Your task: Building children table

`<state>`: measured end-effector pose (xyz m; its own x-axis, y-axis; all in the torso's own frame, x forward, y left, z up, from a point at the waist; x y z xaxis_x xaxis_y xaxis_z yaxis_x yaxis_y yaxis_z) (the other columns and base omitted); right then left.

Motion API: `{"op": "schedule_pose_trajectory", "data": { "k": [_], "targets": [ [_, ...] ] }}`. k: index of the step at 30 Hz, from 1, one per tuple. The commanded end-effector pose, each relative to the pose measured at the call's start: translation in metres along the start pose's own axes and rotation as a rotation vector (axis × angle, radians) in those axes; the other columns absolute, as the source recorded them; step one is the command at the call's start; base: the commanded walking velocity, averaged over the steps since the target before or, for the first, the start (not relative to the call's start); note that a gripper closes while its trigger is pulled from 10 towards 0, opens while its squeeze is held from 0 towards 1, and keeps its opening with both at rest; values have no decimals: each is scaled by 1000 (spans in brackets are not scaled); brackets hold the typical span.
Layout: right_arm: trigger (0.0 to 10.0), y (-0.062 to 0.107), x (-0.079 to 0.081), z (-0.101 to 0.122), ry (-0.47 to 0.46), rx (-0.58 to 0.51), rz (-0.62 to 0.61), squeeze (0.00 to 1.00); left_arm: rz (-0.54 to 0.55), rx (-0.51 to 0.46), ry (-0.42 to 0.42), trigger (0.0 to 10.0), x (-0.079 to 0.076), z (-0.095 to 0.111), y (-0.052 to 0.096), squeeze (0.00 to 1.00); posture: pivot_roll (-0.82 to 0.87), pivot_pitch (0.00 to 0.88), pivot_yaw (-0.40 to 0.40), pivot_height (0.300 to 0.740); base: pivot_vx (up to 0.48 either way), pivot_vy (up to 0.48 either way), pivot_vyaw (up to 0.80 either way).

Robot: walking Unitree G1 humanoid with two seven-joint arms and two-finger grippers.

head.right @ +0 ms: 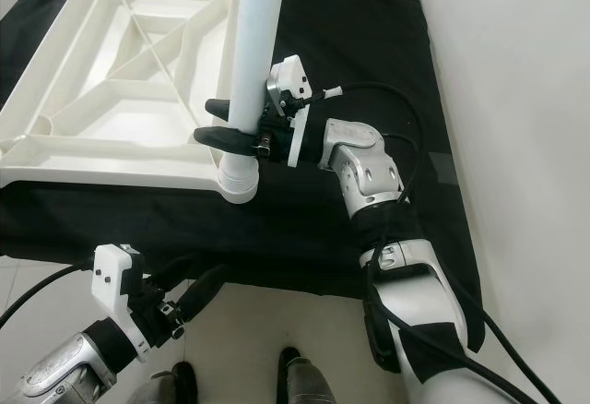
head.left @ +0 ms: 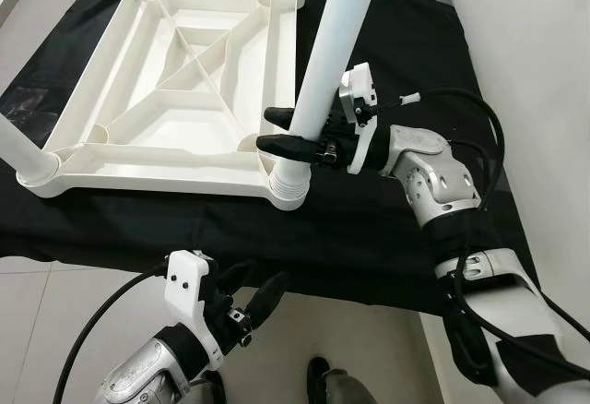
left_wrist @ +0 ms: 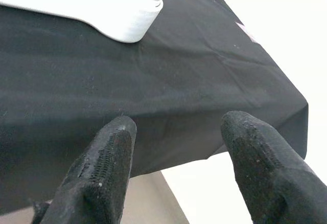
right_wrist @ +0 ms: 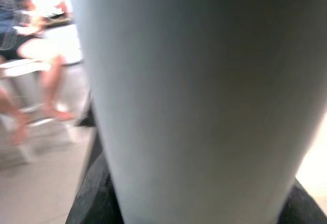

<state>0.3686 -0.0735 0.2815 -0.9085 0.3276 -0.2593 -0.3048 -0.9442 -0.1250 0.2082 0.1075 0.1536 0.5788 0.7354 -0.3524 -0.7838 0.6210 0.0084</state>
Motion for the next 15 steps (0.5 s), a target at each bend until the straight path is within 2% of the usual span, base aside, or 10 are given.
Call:
{"op": "schedule_pose_trajectory", "data": {
  "k": [1, 2, 3, 5, 6, 7, 8, 11, 13, 15],
  "targets": [
    [0, 14, -8, -32, -66, 148, -216, 0, -7, 22, 13, 10000, -3, -4, 3, 0, 15, 372, -91, 740, 0, 0, 0],
    [0, 23, 2, -55, -66, 267, -481, 0, -8, 22, 13, 10000, -4, -4, 4, 0, 13, 371, -100, 740, 0, 0, 0],
    [0, 23, 2, -55, -66, 267, -481, 0, -8, 22, 13, 10000, -4, -4, 4, 0, 13, 371, -100, 740, 0, 0, 0],
    [0, 38, 44, -77, -138, 360, -727, 0, -2, 15, 16, 10000, -4, -2, 3, 0, 25, 382, -93, 740, 0, 0, 0],
    [0, 38, 44, -77, -138, 360, -727, 0, -2, 15, 16, 10000, -4, -2, 3, 0, 25, 382, -93, 740, 0, 0, 0],
    [0, 41, 55, -79, -138, 368, -776, 0, -2, 16, 14, 10000, -4, -3, 3, 0, 1, 380, -83, 740, 0, 0, 0],
    [0, 37, 58, -80, -137, 358, -765, 0, -2, 16, 13, 10000, -3, -2, 2, 0, 3, 375, -81, 740, 0, 0, 0],
    [0, 34, 56, -80, -129, 354, -763, 0, -3, 17, 13, 10000, -2, -2, 1, 0, 5, 376, -83, 740, 0, 0, 0],
    [0, 22, 48, -77, -113, 326, -764, 0, -3, 15, 10, 10000, 0, -2, -1, 0, 0, 360, -88, 740, 0, 0, 0],
    [0, 19, 45, -75, -108, 314, -769, 0, -3, 14, 9, 10000, 1, -2, -2, 0, 0, 360, -88, 740, 0, 0, 0]
  ]
}}
Point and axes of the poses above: a point about 5 cm out from each wrist's last joint towards the gripper, its own y axis pointing back from the gripper into the wrist, its own z axis along the axis of the wrist's last joint, x = y × z, the point moved 2 cm from there along -y, pointing out of the wrist towards the gripper, and after that the axes turned 3 degrees about y, right-handed, at the moved point
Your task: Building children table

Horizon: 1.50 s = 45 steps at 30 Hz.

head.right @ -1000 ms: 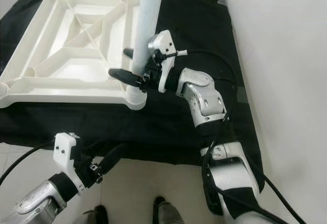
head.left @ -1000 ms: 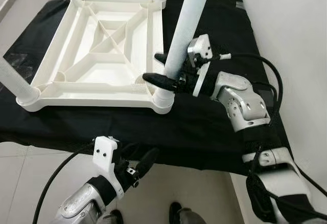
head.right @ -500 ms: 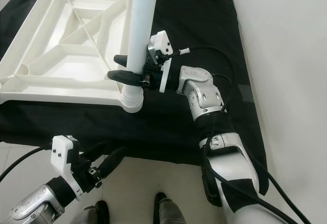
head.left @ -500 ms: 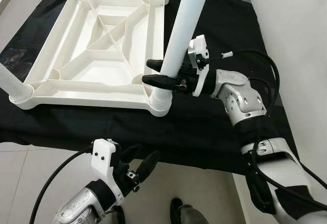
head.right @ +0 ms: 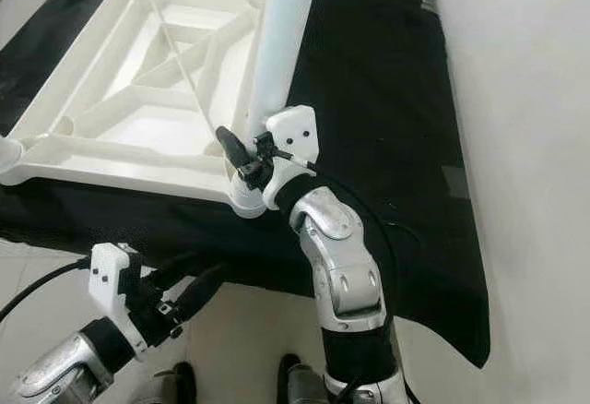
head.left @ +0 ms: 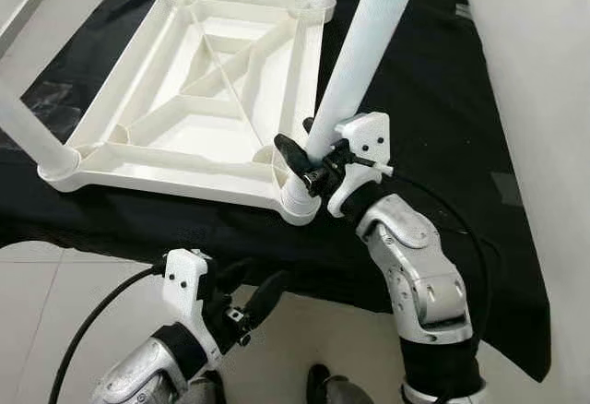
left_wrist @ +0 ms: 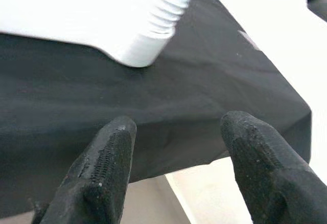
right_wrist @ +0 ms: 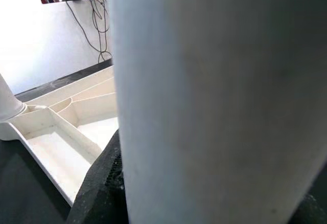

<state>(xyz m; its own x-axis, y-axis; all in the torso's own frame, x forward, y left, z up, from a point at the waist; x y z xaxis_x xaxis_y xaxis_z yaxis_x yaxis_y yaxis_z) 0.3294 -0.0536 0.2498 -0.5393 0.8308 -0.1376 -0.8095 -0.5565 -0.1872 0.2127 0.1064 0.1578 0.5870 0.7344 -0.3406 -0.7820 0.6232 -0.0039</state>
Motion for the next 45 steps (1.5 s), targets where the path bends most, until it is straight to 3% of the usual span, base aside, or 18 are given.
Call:
{"op": "schedule_pose_trajectory", "data": {
  "k": [1, 7, 9, 10, 13, 14, 15, 16, 17, 26, 31, 34, 40, 45],
  "targets": [
    [0, 10, -17, -56, -13, 253, -126, 0, 4, 25, 22, 10000, 1, -7, 2, 0, 0, 360, -88, 740, 0, 0, 0],
    [0, 1, -7, -43, -41, 226, -122, 0, 23, 9, 17, 10000, 5, -5, 0, 0, 3, 349, -92, 740, 0, 0, 0],
    [0, -4, 1, -34, -107, 183, -69, 0, 27, 6, 16, 10000, 6, -5, 0, 0, 2, 343, -91, 740, 0, 0, 0],
    [0, -9, 10, -21, -178, 96, 62, 0, 25, 6, 17, 10000, 7, -5, -1, 0, 4, 340, -89, 740, 0, 0, 0],
    [0, -11, 16, -11, -222, 30, 154, 0, 24, 6, 17, 10000, 7, -5, -1, 0, 4, 340, -89, 740, 0, 0, 0],
    [0, 0, 26, 22, -266, -169, 587, 0, 20, 5, 19, 10000, 7, -5, -2, 0, 8, 336, -83, 740, 0, 0, 0],
    [0, 5, 24, 27, -246, -191, 713, 0, 19, 5, 20, 10000, 8, -4, -3, 0, 9, 332, -82, 740, 0, 0, 0],
    [0, 5, 24, 27, -246, -191, 713, 0, 19, 5, 20, 10000, 8, -4, -3, 0, 9, 332, -82, 740, 0, 0, 0],
    [0, 5, 19, 22, -179, -158, 833, 0, 18, 4, 21, 10000, 8, -4, -4, 0, 9, 331, -80, 740, 0, 0, 0],
    [0, -12, 12, 14, -87, -74, 944, 0, 18, 1, 20, 10000, 9, -4, -4, 0, 28, 329, -81, 740, 0, 0, 0],
    [0, -34, 4, 19, -110, -134, 804, 0, 29, 1, 16, 10000, 9, -4, -2, 0, 43, 328, -79, 740, 0, 0, 0],
    [0, -32, -2, 22, -126, -160, 790, 0, 28, 3, 16, 10000, 9, -4, -3, 0, 40, 329, -76, 740, 0, 0, 0],
    [0, -23, -7, 16, 24, -125, 817, 0, 22, 6, 13, 10000, 8, -5, -3, 0, 36, 334, -72, 740, 0, 0, 0],
    [0, -20, -7, 15, 62, -120, 879, 0, 19, 6, 16, 10000, 6, -4, -2, 0, 41, 352, -72, 740, 0, 0, 0]
  ]
}}
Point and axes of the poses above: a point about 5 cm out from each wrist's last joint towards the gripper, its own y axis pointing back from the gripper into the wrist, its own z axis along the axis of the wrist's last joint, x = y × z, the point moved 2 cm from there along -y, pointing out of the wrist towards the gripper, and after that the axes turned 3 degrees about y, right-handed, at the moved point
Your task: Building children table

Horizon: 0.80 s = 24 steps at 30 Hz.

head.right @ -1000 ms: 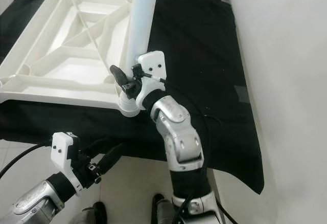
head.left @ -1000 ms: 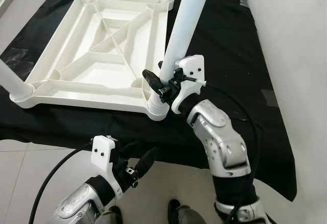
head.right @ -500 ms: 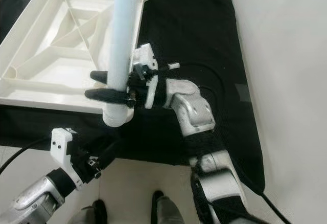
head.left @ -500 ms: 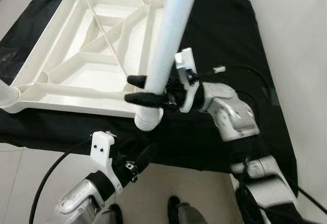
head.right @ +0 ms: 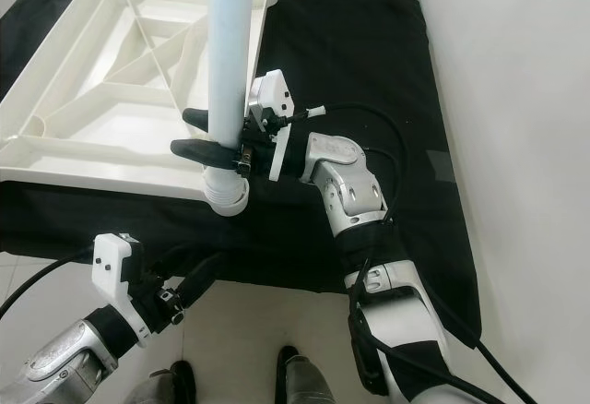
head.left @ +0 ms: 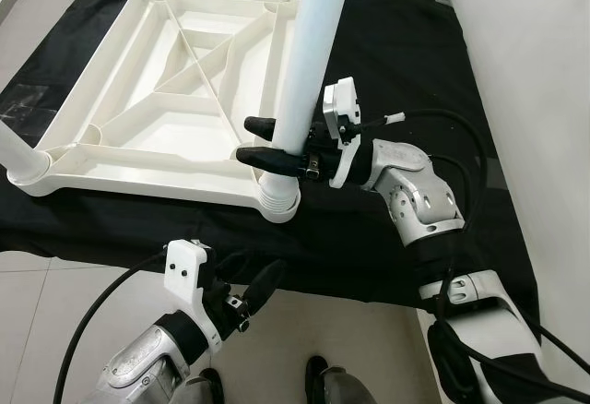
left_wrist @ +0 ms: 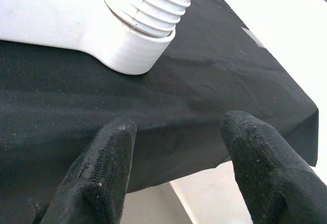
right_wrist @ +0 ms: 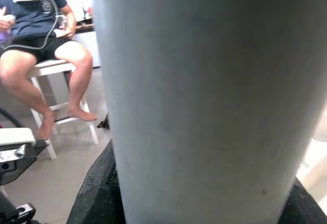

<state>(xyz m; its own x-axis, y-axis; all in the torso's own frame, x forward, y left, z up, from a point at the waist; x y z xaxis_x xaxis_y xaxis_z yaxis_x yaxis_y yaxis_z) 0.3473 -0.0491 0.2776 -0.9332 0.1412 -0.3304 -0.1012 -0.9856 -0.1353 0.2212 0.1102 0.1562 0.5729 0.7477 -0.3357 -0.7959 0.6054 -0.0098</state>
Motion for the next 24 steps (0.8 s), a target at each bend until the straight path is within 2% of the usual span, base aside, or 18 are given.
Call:
{"op": "schedule_pose_trajectory", "data": {
  "k": [1, 6, 9, 13, 15, 16, 22, 24],
  "targets": [
    [0, 0, 4, -7, -3, 35, 39, 0, -1, 19, 21, 10000, -2, -6, 3, 0, 41, 352, -72, 740, 0, 0, 0],
    [0, 3, -4, -5, -1, 29, 47, 0, -10, 28, 14, 10000, -6, -5, 5, 0, 54, 367, -68, 740, 0, 0, 0],
    [0, 5, -13, 6, 44, 39, 94, 0, -15, 45, -61, 10000, -8, 1, 14, 0, 76, 400, -61, 740, 0, 0, 0],
    [0, 3, -14, 10, 65, 45, 128, 0, -1, 50, -91, 10000, -4, 5, 16, 0, 84, 412, -58, 740, 0, 0, 0],
    [9255, 3, -12, 11, 74, 45, 172, 0, -22, 72, -108, 10000, -8, 4, 17, 0, 99, 429, -51, 740, 0, 0, 0],
    [10000, 4, -9, 12, 76, 45, 207, 0, -41, 91, -120, 10000, -12, 2, 19, 0, 106, 437, -42, 740, 0, 0, 0],
    [10000, 6, -4, 15, 93, 38, 294, 0, -66, 142, -151, 10000, -20, -3, 28, 0, 126, 451, -23, 740, 0, 0, 0],
    [10000, 6, 2, 15, 116, 54, 376, 0, -58, 156, -140, 10000, -23, -5, 37, 0, 140, 467, -20, 740, 0, 0, 0]
  ]
}}
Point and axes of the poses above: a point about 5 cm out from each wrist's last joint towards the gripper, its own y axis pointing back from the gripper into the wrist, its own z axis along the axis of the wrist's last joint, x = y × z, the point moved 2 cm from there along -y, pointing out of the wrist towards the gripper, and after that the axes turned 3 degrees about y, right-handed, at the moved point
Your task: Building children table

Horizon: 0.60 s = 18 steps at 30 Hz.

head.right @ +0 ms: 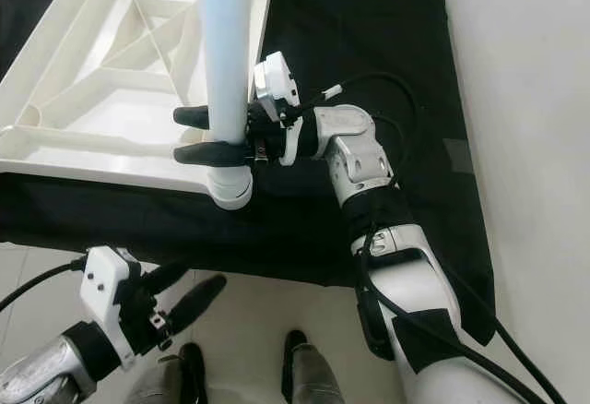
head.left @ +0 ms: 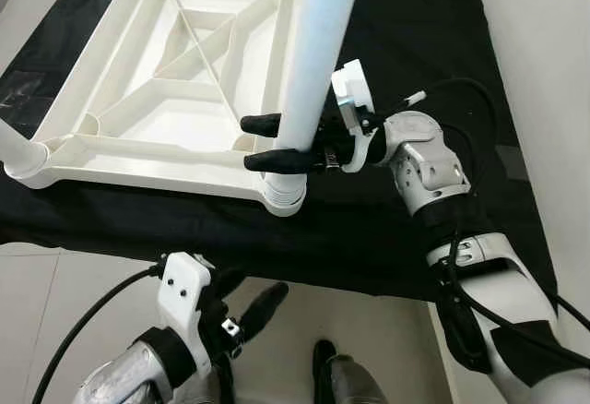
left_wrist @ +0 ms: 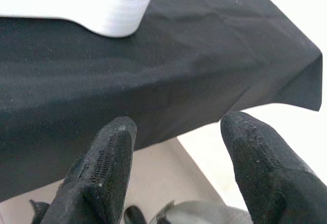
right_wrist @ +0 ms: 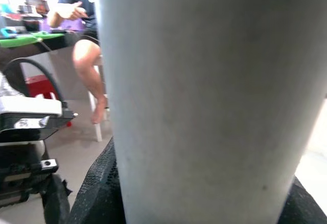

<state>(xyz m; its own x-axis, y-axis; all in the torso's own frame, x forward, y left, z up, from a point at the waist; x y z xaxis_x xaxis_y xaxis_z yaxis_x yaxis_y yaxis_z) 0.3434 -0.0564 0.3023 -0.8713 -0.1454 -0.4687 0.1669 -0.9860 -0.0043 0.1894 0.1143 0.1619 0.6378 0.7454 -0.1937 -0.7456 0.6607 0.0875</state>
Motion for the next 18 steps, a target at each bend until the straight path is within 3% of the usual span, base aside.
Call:
{"op": "schedule_pose_trajectory", "data": {
  "k": [1, 5, 6, 9, 18],
  "targets": [
    [10000, -1, 9, -9, -17, 35, 79, 0, -16, 40, 10, 10000, -7, -5, 8, 0, 140, 467, -20, 740, 0, 0, 0],
    [10000, -2, 12, -10, 12, 75, 131, 0, -14, 48, 29, 10000, -13, -7, 14, 0, 145, 477, -22, 740, 0, 0, 0],
    [10000, -5, 13, -8, 60, 151, 192, 0, -12, 54, 41, 10000, -19, -7, 19, 0, 146, 494, -31, 740, 0, 0, 0],
    [10000, -7, 14, -6, 82, 195, 237, 0, -10, 58, 52, 10000, -23, -7, 22, 0, 143, 500, -36, 740, 0, 0, 0],
    [10000, -11, 15, 1, 68, 243, 316, 0, -11, 58, 70, 10000, -30, -7, 26, 0, 136, 518, -53, 740, 0, 0, 0]
  ]
}}
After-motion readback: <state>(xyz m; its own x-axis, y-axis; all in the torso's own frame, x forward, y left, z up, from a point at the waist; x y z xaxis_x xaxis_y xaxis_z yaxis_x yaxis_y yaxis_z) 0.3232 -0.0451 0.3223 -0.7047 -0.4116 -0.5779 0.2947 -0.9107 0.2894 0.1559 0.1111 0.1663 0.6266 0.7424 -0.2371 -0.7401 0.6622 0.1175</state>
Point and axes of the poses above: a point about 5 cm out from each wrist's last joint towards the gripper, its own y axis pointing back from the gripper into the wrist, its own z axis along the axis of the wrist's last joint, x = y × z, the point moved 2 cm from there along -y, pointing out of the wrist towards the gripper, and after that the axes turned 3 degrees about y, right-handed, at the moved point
